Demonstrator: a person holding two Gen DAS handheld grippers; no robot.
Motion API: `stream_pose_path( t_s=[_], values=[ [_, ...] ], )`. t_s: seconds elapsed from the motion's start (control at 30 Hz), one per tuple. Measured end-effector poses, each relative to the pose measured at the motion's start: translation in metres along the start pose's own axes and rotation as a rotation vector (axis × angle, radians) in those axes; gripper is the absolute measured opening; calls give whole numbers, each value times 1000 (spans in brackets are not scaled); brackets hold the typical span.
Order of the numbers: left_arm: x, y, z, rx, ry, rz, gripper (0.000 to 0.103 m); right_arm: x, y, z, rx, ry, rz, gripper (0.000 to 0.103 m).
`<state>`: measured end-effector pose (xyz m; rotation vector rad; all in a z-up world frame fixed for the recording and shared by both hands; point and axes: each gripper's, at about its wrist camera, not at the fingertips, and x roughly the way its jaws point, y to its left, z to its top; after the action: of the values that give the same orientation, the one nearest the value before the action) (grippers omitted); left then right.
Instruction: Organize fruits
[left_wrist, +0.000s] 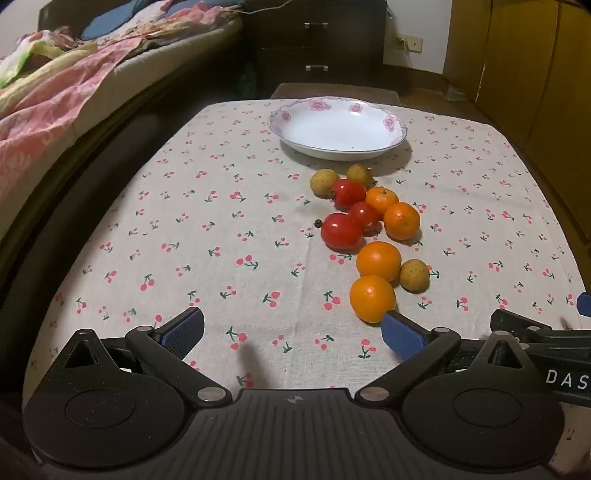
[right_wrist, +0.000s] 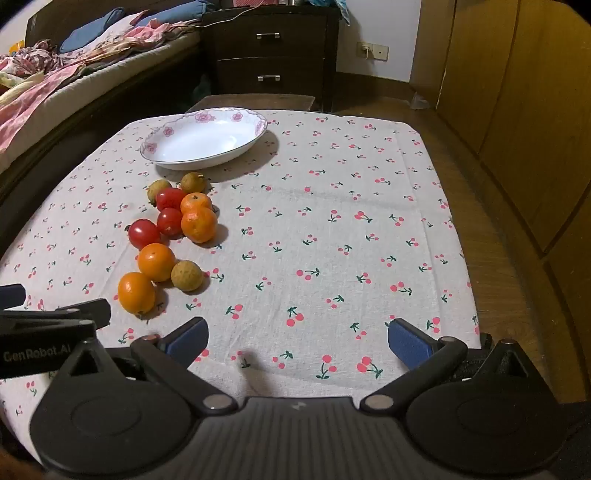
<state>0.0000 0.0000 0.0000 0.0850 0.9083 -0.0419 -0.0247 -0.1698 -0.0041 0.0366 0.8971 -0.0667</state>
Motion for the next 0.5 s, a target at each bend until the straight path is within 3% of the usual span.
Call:
stream_pose_path(
  t_s=[0.5],
  values=[
    [2, 3, -2, -5, 8, -8, 103, 0, 1, 0, -6, 5, 4, 103]
  ],
)
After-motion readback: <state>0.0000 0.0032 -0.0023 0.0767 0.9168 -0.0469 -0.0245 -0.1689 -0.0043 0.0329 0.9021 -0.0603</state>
